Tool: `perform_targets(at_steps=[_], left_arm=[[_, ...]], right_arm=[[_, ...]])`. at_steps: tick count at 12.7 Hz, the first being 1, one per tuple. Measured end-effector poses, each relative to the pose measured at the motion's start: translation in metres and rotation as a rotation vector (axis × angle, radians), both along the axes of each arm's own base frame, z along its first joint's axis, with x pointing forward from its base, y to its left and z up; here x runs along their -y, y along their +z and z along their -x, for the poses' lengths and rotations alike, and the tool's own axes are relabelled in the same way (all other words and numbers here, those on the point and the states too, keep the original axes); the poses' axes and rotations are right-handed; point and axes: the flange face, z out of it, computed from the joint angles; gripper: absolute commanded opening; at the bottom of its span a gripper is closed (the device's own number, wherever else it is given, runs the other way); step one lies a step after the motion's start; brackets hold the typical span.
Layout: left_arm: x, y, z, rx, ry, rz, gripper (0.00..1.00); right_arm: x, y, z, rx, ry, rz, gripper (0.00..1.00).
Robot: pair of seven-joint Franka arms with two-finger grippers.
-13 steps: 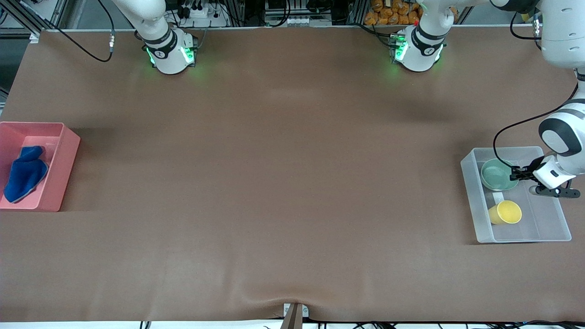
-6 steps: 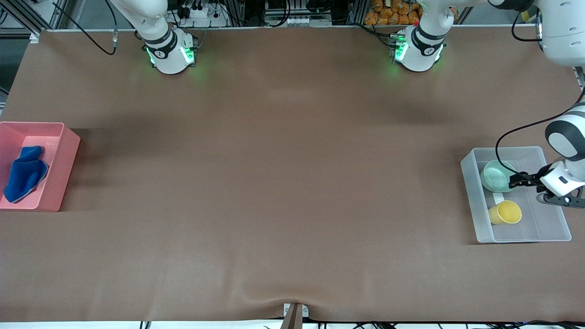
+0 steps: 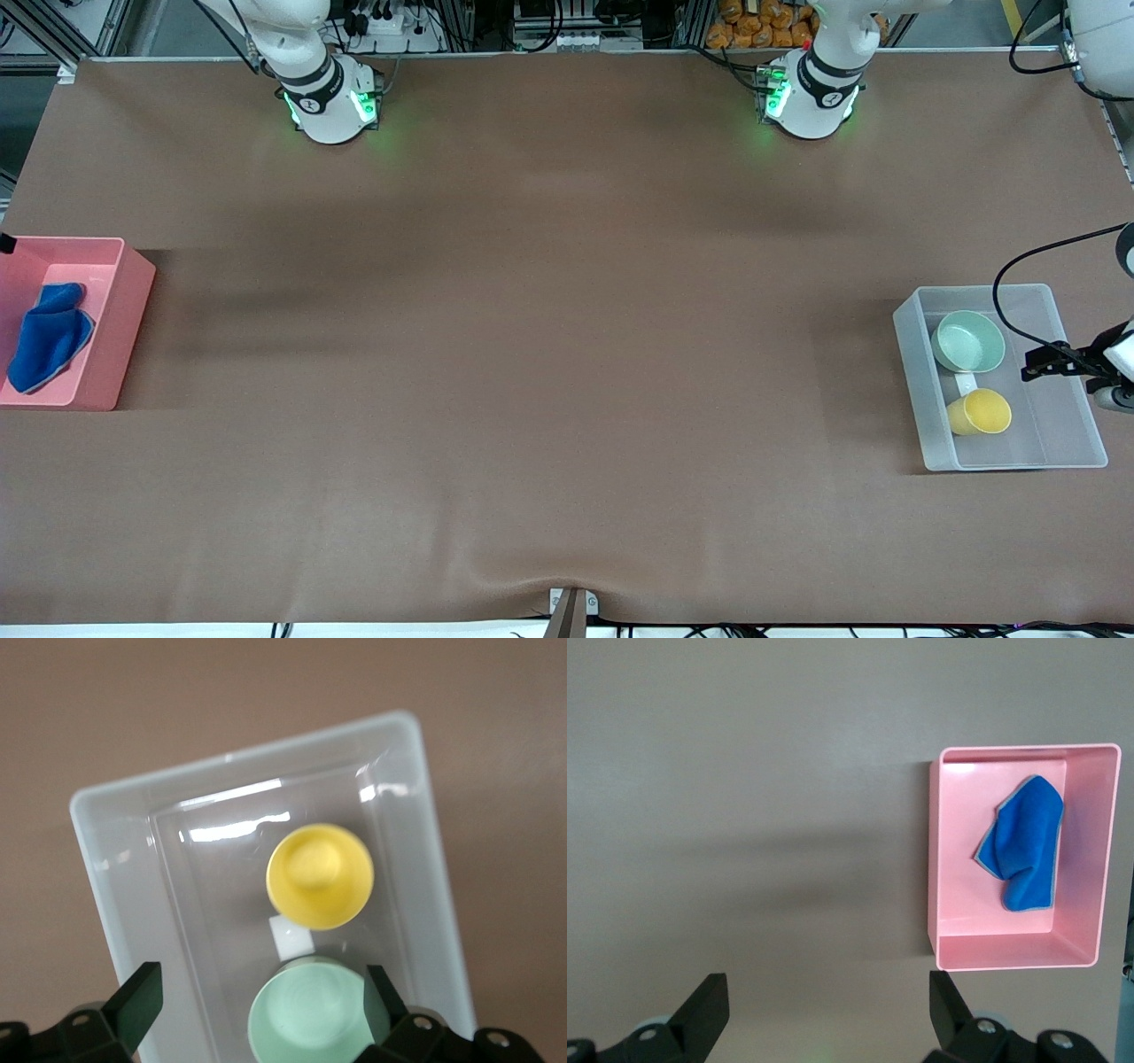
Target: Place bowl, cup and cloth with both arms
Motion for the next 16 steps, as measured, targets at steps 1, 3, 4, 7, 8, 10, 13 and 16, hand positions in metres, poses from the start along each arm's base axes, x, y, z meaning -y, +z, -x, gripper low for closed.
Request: perform_targets(at_steps=[1, 3, 4, 7, 8, 10, 13, 16], left_arm=[[0.011, 0.010, -0.002, 0.003, 0.034, 0.012, 1.00], [0.037, 0.028, -0.004, -0.006, 0.096, 0.042, 1.00], [0.048, 0.039, -0.003, -0.009, 0.130, 0.056, 1.00], [0.099, 0.085, 0.001, -0.013, 0.212, -0.007, 1.00], [0.129, 0.099, 0.001, 0.001, 0.253, -0.034, 1.00], [0.187, 0.125, 0.007, -0.004, 0.299, -0.033, 1.00], [0.226, 0.162, 0.018, -0.068, 0.315, -0.025, 1.00], [0.239, 0.207, 0.037, -0.065, 0.291, -0.010, 1.00]], right_arm=[[-0.009, 0.004, 0.001, 0.001, -0.013, -0.011, 1.00], [-0.028, 0.009, 0.007, -0.033, -0.058, -0.035, 1.00], [-0.039, 0.014, 0.010, -0.045, -0.062, -0.040, 1.00], [-0.072, 0.026, 0.014, -0.049, -0.079, -0.034, 1.00], [-0.082, 0.029, 0.014, -0.045, -0.076, -0.032, 1.00], [-0.101, 0.033, 0.013, -0.039, -0.051, -0.031, 1.00], [-0.124, 0.034, 0.011, -0.042, -0.020, -0.031, 1.00], [-0.123, 0.035, 0.013, -0.045, -0.022, -0.032, 1.00]])
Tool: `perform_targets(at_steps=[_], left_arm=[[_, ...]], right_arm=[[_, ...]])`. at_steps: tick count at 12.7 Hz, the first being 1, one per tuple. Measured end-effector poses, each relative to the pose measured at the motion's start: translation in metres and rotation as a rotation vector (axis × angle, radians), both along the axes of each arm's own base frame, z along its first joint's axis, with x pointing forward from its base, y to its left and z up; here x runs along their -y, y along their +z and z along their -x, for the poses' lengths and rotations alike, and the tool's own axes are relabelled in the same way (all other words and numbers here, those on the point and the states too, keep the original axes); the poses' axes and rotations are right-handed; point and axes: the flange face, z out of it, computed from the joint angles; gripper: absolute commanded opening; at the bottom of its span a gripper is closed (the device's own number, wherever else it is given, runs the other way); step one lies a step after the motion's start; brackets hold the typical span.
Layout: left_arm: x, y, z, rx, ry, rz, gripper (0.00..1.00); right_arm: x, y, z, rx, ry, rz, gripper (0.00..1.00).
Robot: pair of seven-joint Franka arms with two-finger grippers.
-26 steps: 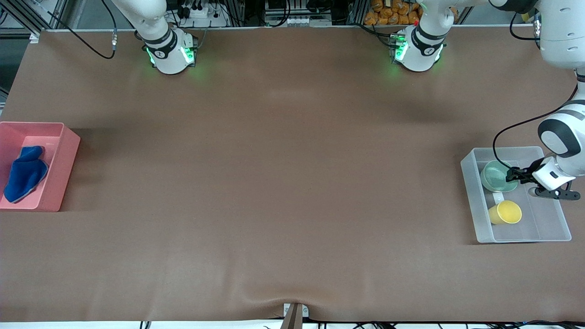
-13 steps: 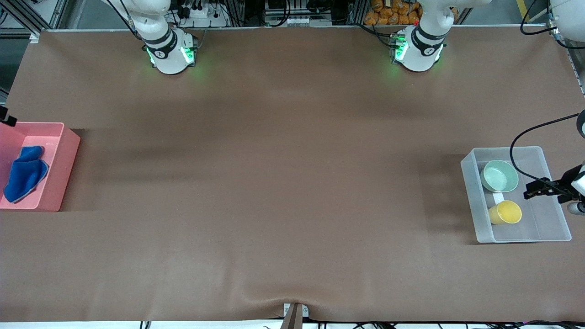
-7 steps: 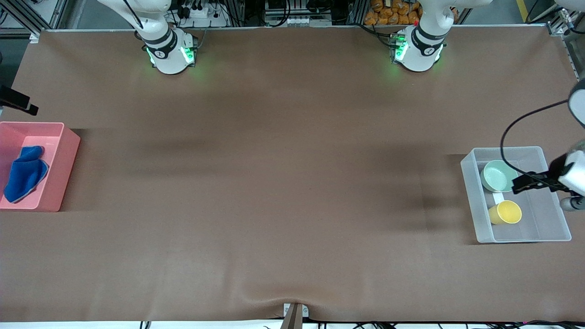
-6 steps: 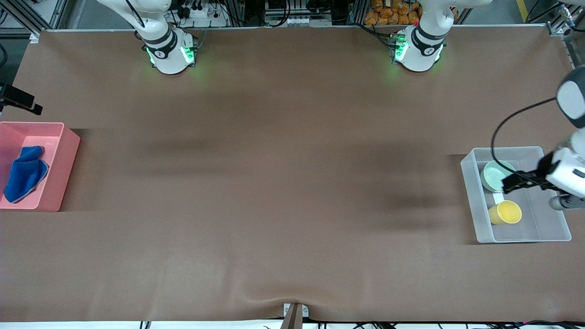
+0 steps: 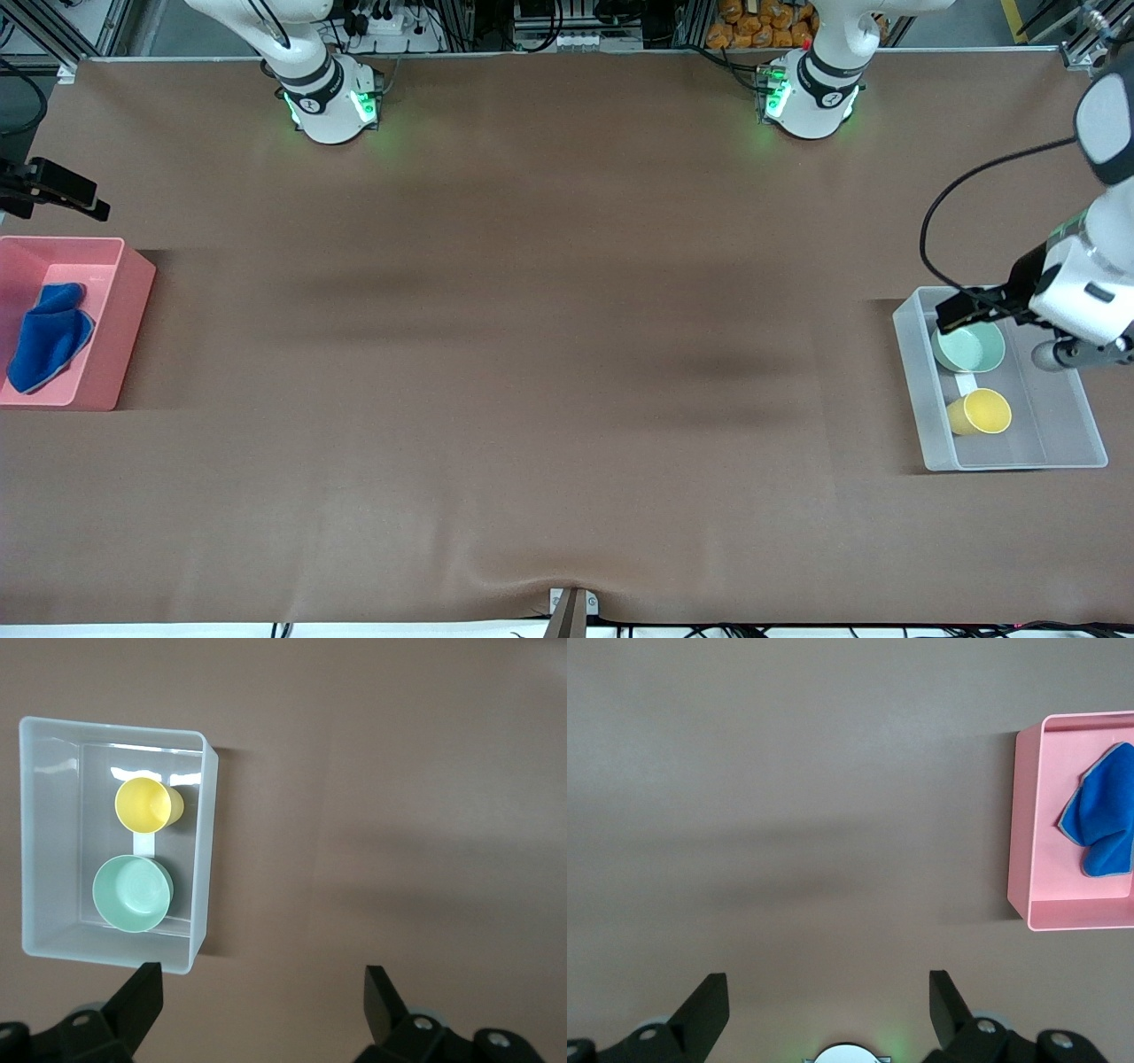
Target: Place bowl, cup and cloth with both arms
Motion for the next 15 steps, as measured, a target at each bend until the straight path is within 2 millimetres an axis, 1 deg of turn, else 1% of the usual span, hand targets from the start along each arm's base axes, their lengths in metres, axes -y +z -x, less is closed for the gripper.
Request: perform_targets(at_steps=[2, 3, 4, 6, 7, 11, 15], left_arm=[[-0.001, 0.029, 0.020, 0.000, -0.039, 0.014, 1.00], [-0.002, 0.037, 0.027, -0.004, -0.043, 0.018, 1.00], [0.001, 0.040, 0.030, -0.006, -0.041, 0.021, 1.00], [0.013, 0.035, 0.030, -0.017, -0.033, 0.026, 1.00], [0.016, 0.032, 0.029, -0.023, -0.036, 0.030, 1.00], [0.010, 0.028, 0.027, -0.030, -0.051, 0.039, 1.00], [0.008, 0.027, 0.026, -0.033, -0.049, 0.046, 1.00]], right_arm=[[0.000, 0.000, 0.000, 0.000, 0.000, 0.000, 1.00], [0.000, 0.000, 0.000, 0.000, 0.000, 0.000, 1.00], [0.000, 0.000, 0.000, 0.000, -0.001, 0.000, 1.00], [0.000, 0.001, 0.001, 0.001, 0.000, 0.000, 1.00], [0.001, 0.001, 0.001, 0.001, -0.002, 0.000, 1.00], [0.000, 0.002, 0.001, 0.002, -0.008, 0.000, 1.00], [-0.008, 0.002, 0.000, 0.000, -0.051, 0.005, 1.00]])
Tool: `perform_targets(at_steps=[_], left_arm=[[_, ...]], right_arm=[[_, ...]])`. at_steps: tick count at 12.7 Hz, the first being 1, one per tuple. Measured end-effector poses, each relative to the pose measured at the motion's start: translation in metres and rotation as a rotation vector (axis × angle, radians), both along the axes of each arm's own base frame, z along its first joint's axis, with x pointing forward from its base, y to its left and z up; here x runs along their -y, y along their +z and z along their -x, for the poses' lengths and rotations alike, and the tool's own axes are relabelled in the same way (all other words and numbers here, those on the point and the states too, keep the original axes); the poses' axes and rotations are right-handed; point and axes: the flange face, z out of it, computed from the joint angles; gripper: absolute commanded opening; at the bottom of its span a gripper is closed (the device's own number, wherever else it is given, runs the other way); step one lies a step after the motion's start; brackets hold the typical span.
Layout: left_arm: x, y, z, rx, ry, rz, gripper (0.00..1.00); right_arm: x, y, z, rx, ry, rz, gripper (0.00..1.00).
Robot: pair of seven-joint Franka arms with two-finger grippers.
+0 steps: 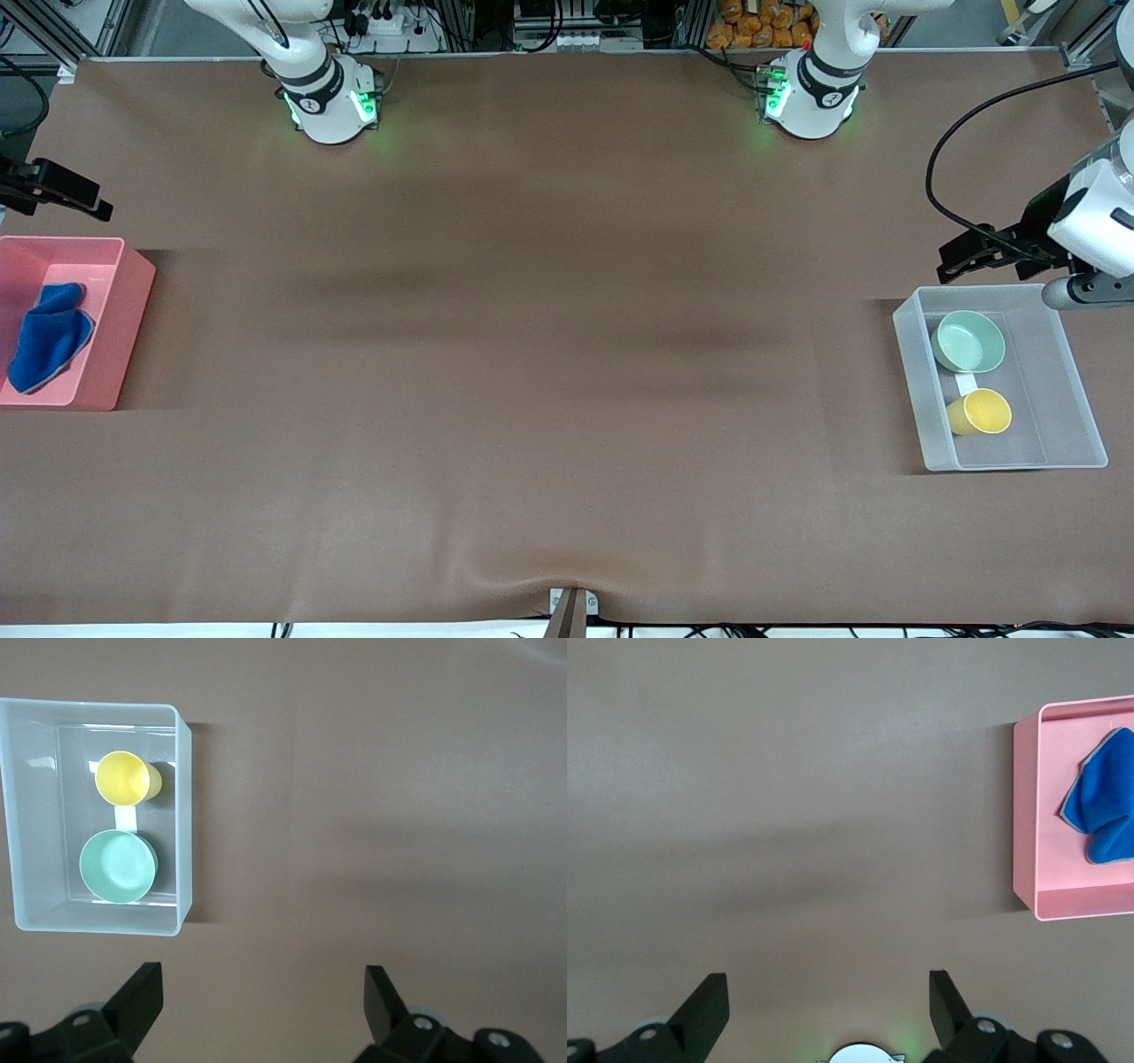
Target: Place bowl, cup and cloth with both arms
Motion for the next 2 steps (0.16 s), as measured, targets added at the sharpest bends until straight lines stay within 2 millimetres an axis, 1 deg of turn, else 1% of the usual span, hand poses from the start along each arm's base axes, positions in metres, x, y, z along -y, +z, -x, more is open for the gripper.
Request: perform_targets(at_steps=[2], left_arm=[[-0.0005, -0.0001, -0.0001, 0.000, -0.004, 0.000, 1.00]], right_arm=[[0.0005, 0.0000, 0.0001, 0.000, -0.003, 0.000, 1.00]])
